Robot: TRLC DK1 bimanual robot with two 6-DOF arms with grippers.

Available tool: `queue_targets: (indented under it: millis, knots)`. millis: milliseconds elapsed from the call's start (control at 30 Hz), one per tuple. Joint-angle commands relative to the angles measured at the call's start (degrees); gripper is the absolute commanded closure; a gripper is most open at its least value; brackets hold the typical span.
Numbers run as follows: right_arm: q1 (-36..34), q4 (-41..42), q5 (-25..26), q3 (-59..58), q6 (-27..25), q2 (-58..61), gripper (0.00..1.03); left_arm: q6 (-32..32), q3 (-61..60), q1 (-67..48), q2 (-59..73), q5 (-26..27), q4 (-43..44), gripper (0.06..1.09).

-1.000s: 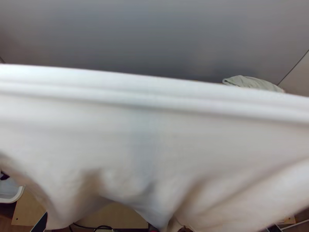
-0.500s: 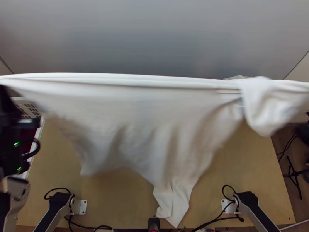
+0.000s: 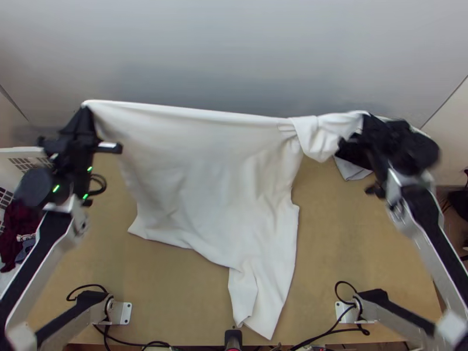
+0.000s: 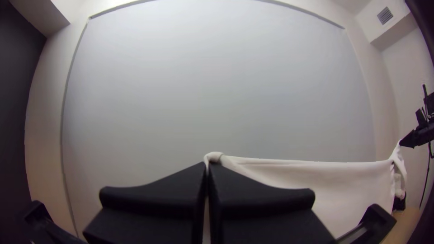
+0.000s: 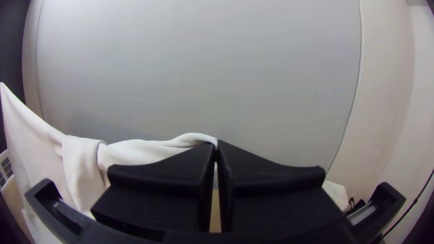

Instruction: Fold the t-shirt

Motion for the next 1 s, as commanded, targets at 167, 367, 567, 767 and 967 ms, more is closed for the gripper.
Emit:
queue_targets:
  millis: [167, 367, 567, 767, 967]
  knots:
    - [-2.8, 8.2, -0.3, 24.2, -0.1, 37.9, 1.0, 1.3, 14.3, 2.6, 33.1, 0.5, 7.7, 1.05]
    - [-1.7, 7.2, 0.8, 34.9, 0.0, 48.8, 1.0, 3.8, 23.8, 3.4, 46.0, 0.5, 8.3, 1.05]
    - [-1.2, 4.1, 1.6, 41.4, 0.6, 54.4, 1.0, 6.9, 27.4, 3.3, 53.6, 0.5, 9.3, 1.05]
    - [-0.1, -2.3, 1.6, 42.2, 1.2, 56.7, 1.0, 6.9, 25.7, 3.0, 54.6, 0.1, 9.5, 1.05]
    - [0.1, -4.6, 1.6, 39.7, 2.1, 56.9, 1.0, 7.2, 22.9, 3.6, 53.4, 0.0, 10.5, 1.05]
